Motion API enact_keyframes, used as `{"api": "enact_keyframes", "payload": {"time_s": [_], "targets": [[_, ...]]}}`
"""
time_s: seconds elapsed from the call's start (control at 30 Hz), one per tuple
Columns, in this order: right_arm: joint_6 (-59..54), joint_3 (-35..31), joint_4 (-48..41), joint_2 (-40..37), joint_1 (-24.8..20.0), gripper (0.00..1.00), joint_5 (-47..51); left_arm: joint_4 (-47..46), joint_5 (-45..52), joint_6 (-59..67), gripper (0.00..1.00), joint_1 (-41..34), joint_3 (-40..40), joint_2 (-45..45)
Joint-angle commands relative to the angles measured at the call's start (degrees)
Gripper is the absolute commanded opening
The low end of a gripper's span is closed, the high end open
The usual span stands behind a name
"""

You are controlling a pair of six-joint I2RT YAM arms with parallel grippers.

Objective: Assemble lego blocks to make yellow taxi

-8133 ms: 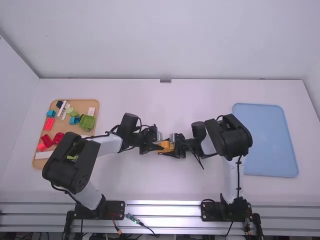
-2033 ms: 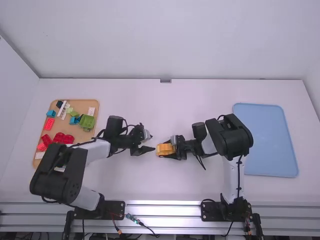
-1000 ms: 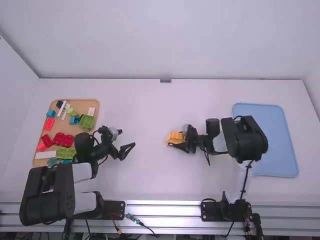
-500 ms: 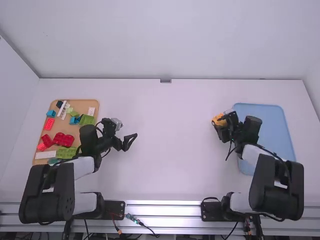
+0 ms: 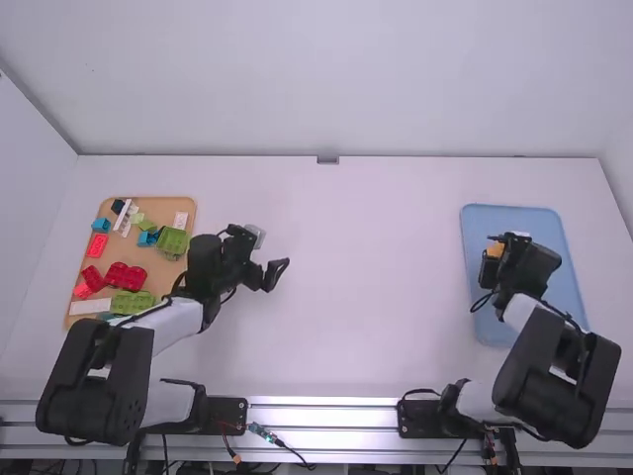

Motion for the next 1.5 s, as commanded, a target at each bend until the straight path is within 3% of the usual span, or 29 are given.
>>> {"api": "enact_keyframes", "payload": {"time_s": [0.0,0.23,0.33,0.37,0.5,0.53,0.77,1.0,1.27,1.33,1.47], "targets": [[0.1,-0.2,0.7,2.7,-1.2,0.36,1.2,0.0,-1.2,-0.1,0.99,-0.4,1.1,0.0],[1.2,-0.2,4.8,9.6,-3.2,0.37,1.1,-0.2,-1.4,-0.1,0.99,-0.4,0.9,0.0],[1.1,0.6,3.5,10.9,-3.3,0.43,1.1,-0.2,-1.2,-0.1,0.99,-0.1,0.9,0.0],[1.2,1.2,2.3,11.0,-3.1,0.54,1.2,-0.1,-1.4,-0.1,0.99,-0.1,0.9,0.0],[1.0,2.4,0.1,10.8,-1.9,0.77,1.4,-0.3,-1.1,1.1,0.99,-0.1,0.9,0.0],[0.9,2.9,-0.7,10.8,-1.9,1.0,1.3,-0.5,-1.2,1.6,0.99,-0.1,0.9,0.0],[4.2,7.8,-10.2,10.3,-2.0,0.99,4.7,-0.7,-1.8,1.2,0.99,-0.1,0.9,0.0],[8.5,14.4,-26.1,4.9,-1.0,0.99,7.3,-2.6,-5.4,0.9,0.99,-1.9,1.9,-0.1],[11.0,18.2,-39.3,-6.1,3.7,0.99,7.6,-23.9,-16.4,-2.8,0.99,-6.5,12.0,-1.2],[11.1,18.0,-42.3,-11.3,7.1,0.99,7.9,-31.6,-20.8,-4.6,0.99,-8.7,16.2,-2.3],[13.3,17.9,-44.8,-17.2,11.9,0.99,10.2,-36.4,-23.7,-6.4,0.99,-10.8,18.6,-4.7]]}}
